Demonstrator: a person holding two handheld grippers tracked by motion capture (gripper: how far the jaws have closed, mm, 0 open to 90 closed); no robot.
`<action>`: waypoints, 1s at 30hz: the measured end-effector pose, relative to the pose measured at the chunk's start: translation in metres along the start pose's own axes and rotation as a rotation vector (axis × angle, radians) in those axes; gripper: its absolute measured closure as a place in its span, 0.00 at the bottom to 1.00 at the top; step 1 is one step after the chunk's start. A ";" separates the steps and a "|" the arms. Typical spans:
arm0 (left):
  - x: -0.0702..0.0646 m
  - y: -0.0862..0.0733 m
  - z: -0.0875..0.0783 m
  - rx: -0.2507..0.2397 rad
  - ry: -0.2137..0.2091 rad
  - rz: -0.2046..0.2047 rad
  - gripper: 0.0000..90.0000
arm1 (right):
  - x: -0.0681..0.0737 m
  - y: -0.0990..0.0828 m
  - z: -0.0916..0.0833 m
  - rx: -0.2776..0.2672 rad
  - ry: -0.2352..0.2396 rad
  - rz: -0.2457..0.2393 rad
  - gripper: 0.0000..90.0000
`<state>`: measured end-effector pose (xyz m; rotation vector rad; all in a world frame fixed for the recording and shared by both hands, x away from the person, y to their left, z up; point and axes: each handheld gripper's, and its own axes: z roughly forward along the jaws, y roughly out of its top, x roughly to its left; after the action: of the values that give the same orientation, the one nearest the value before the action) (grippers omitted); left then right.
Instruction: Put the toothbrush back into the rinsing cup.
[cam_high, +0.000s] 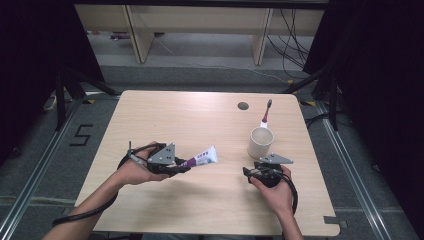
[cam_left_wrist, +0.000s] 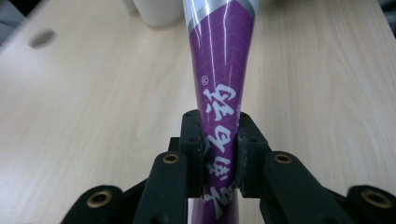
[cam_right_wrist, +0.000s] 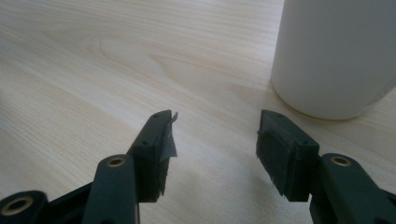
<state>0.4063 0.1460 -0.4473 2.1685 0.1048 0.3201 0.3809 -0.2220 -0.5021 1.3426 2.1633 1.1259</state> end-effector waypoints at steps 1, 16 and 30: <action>0.000 -0.001 -0.001 -0.030 0.016 -0.017 0.85 | 0.002 0.000 0.000 0.010 0.013 0.025 0.51; -0.002 -0.016 -0.006 -0.277 0.155 -0.214 0.85 | 0.003 0.000 0.002 -0.024 0.028 0.024 0.52; -0.003 -0.025 -0.009 -0.315 0.191 -0.267 0.85 | 0.006 0.000 0.000 -0.017 0.033 0.032 0.52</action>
<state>0.4024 0.1669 -0.4637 1.7839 0.4194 0.3624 0.3781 -0.2171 -0.5011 1.3655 2.1575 1.1848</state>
